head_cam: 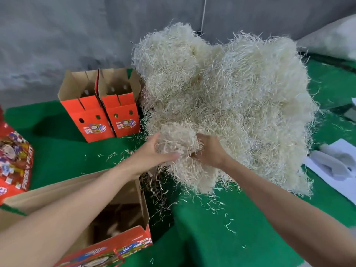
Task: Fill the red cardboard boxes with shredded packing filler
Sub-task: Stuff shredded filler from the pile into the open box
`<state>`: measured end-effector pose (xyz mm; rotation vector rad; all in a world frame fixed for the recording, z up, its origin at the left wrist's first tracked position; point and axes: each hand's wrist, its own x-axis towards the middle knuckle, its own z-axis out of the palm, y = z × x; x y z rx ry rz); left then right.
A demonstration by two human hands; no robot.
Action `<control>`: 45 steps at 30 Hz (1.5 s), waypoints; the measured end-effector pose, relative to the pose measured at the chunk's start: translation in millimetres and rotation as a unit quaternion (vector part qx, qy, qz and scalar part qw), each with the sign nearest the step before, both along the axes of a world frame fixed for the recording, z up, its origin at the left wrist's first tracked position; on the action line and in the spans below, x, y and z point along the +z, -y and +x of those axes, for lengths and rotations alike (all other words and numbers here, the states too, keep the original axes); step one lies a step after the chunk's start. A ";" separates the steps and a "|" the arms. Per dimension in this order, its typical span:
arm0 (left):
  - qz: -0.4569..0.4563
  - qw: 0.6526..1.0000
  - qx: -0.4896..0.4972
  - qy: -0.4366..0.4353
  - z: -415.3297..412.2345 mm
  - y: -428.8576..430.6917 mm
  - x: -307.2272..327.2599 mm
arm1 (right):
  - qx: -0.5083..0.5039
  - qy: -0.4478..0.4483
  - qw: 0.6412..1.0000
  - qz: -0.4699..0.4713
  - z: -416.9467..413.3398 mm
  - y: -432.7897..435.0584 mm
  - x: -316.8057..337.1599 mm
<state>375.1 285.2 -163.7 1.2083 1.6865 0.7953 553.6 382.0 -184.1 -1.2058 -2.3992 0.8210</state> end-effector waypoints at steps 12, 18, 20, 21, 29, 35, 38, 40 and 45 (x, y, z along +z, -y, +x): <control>-0.069 0.980 0.177 0.064 -6.8 -34.5 17.9 | 0.044 -0.253 0.940 -0.226 -3.2 -16.4 61.0; -0.110 0.965 0.121 0.203 -28.0 -35.9 33.5 | 0.071 -0.088 0.985 -0.129 -13.3 -46.7 26.0; -0.059 0.953 0.177 0.239 -35.4 -42.1 39.8 | 0.112 0.079 0.988 -0.072 -17.1 -49.5 -2.7; -0.034 0.947 0.208 0.242 -42.4 -43.7 43.0 | 0.117 0.157 0.981 -0.017 -13.9 -51.2 -18.2; -0.053 0.961 0.188 0.194 -63.6 -36.9 62.7 | 0.083 0.103 0.991 0.020 -3.6 -76.9 20.0; -0.100 0.986 0.109 0.082 -52.3 -37.7 61.8 | 0.161 -0.247 0.918 -0.264 -26.1 -55.3 100.2; -0.047 0.992 0.096 0.073 -45.5 -36.6 67.3 | 0.133 -0.184 0.943 -0.244 -50.0 -26.0 75.8; -0.051 0.992 0.089 0.076 -41.9 -33.9 64.7 | 0.120 -0.188 0.948 -0.228 -65.6 -12.0 58.1; -0.001 0.979 0.185 0.089 -53.6 -28.7 55.8 | 0.048 -0.357 0.834 -0.419 -71.5 -24.6 39.2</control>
